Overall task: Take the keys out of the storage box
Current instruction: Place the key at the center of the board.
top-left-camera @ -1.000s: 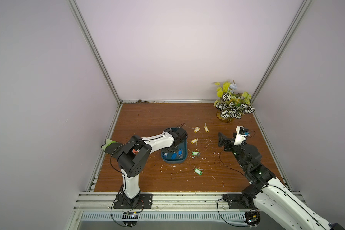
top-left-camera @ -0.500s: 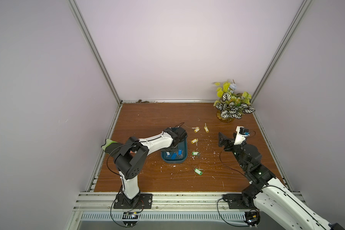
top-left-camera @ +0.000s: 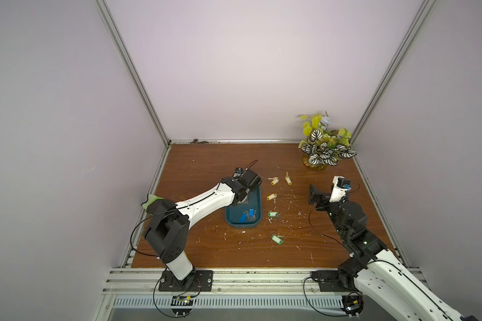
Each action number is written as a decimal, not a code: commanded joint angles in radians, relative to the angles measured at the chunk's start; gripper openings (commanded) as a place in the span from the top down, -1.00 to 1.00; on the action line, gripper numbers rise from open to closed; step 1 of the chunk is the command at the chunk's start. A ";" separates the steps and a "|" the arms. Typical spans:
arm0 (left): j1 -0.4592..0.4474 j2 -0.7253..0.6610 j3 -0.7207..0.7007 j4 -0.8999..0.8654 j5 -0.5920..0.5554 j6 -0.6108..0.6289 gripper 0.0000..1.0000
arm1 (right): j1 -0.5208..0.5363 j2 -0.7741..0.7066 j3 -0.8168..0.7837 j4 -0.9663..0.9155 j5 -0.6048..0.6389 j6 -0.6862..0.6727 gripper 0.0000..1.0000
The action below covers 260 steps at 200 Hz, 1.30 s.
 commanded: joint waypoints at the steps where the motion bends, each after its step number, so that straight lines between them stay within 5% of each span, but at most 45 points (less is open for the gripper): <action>1: -0.030 -0.054 0.040 0.073 0.026 0.125 1.00 | -0.007 -0.015 0.067 -0.005 0.052 -0.062 -0.98; 78: -0.050 -0.026 0.072 0.396 0.425 0.314 1.00 | -0.009 -0.062 0.090 -0.028 0.086 -0.063 -0.98; 194: -0.122 0.412 0.378 0.431 0.560 0.419 1.00 | -0.010 -0.110 0.115 -0.115 0.083 -0.071 -0.98; 260: -0.124 0.522 0.444 0.367 0.588 0.432 1.00 | -0.011 -0.053 0.115 -0.035 0.231 -0.152 -0.98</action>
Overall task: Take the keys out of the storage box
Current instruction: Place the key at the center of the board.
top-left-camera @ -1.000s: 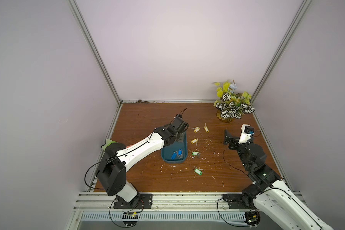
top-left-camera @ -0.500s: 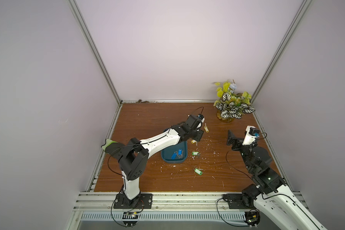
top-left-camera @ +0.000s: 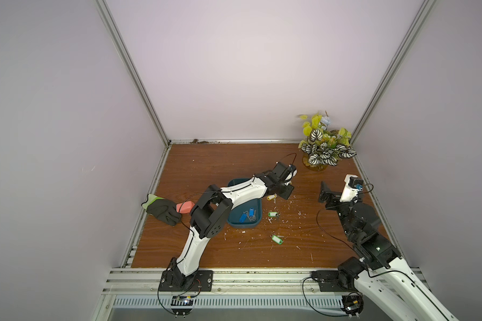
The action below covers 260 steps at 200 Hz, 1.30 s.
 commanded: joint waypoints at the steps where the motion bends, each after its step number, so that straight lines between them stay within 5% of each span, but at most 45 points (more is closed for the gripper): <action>1: -0.011 0.025 0.020 -0.049 0.031 0.019 1.00 | -0.003 0.022 0.023 0.097 0.097 -0.051 -0.98; 68: -0.011 0.075 0.051 -0.110 0.026 0.035 1.00 | -0.095 0.180 0.015 0.299 0.092 -0.087 -0.98; 210: -0.011 0.179 0.204 -0.086 0.055 0.016 0.94 | -0.248 0.283 0.072 0.229 -0.169 -0.031 -0.98; 260: -0.007 0.142 0.195 -0.080 0.055 0.013 0.49 | -0.251 0.282 0.101 0.182 -0.231 -0.029 -0.98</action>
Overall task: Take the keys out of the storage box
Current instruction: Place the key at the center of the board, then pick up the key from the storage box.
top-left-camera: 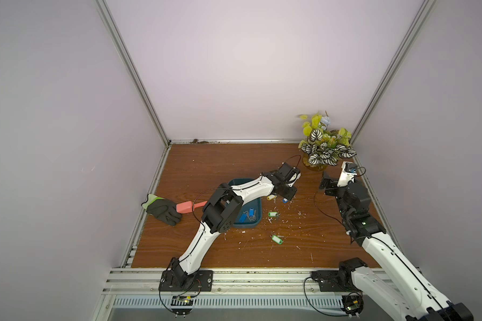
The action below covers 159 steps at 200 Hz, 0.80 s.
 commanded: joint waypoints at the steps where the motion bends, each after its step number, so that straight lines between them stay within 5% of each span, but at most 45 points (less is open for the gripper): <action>1: -0.004 -0.028 0.010 0.007 0.005 -0.005 0.47 | -0.007 -0.007 0.056 -0.008 -0.057 0.012 -0.98; 41: 0.043 -0.175 -0.078 0.042 -0.007 -0.047 -0.02 | -0.010 0.047 0.173 -0.160 -0.275 -0.035 -0.87; 97: 0.162 -0.514 -0.422 0.144 -0.159 -0.127 -0.41 | 0.004 0.212 0.433 -0.468 -0.446 -0.036 -0.63; 159: 0.231 -0.792 -0.632 0.141 -0.622 -0.224 -0.96 | 0.334 0.570 0.687 -0.620 -0.347 -0.106 -0.49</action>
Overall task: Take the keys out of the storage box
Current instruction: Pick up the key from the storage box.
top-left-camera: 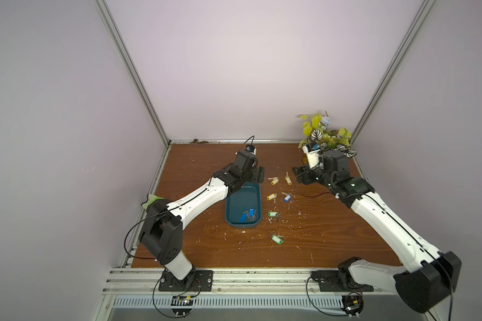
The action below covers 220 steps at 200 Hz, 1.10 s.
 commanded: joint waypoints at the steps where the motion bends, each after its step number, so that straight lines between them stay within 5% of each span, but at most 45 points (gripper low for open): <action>1: 0.032 -0.078 -0.063 -0.003 -0.239 -0.067 -0.96 | 0.120 0.124 0.099 -0.093 0.019 -0.044 -0.49; 98: 0.406 -0.495 -0.432 0.076 -0.245 -0.319 -0.96 | 0.369 0.524 0.356 -0.226 -0.072 -0.076 -0.35; 220: 0.428 -0.528 -0.467 0.050 -0.255 -0.326 -0.96 | 0.491 0.841 0.547 -0.381 -0.008 -0.102 -0.14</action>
